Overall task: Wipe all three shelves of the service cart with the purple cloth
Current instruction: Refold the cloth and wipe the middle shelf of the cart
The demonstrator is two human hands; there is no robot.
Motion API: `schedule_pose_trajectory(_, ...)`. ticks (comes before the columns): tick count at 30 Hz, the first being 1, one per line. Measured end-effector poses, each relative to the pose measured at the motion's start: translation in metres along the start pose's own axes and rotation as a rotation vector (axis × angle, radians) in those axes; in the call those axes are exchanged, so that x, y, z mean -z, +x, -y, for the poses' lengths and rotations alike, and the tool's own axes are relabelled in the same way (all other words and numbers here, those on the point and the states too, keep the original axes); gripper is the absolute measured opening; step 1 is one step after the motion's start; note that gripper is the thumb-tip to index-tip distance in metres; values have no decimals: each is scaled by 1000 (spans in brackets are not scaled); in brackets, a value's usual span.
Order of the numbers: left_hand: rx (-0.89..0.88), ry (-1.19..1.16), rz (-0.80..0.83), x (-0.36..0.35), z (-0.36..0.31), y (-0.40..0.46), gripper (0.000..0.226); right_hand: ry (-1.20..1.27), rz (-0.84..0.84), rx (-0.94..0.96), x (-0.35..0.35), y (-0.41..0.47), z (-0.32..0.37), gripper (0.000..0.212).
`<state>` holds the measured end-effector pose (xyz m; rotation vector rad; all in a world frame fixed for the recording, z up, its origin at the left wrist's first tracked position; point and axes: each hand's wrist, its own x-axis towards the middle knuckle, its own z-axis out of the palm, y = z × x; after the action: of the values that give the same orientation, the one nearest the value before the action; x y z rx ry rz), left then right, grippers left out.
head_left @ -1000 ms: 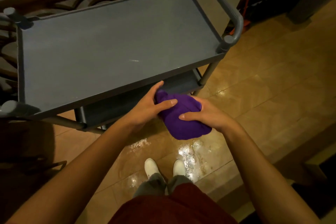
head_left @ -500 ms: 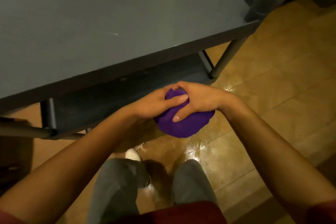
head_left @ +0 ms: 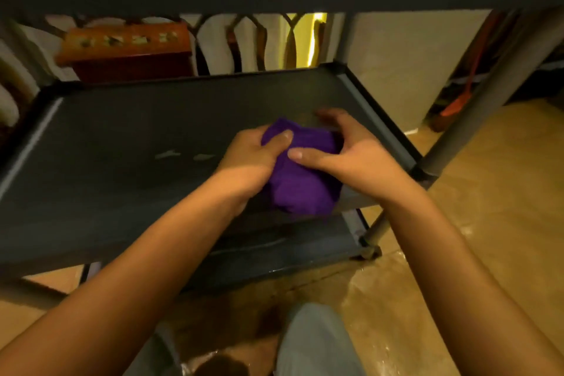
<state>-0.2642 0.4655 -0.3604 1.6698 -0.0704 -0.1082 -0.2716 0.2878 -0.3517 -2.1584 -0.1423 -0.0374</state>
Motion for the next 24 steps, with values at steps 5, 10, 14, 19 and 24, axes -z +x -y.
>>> schedule_pose_trajectory(5,4,-42,-353,9,10,-1,22,8,-332,164,-43,-8,4,65)
schedule_pose_trajectory(10,16,-460,-424,-2,5,-18,30,268,-140,190,-74,-8,17,70)
schedule_pose_trajectory(14,-11,-627,-452,7,18,-26,32,265,-115,187,-78,-4,16,71)
schedule_pose_trajectory(19,-10,-618,-579,18,32,-35,32,148,39,130,-93,10,27,78)
schedule_pose_trajectory(24,-53,-793,-390,26,20,-38,30,232,44,54,-101,35,39,75)
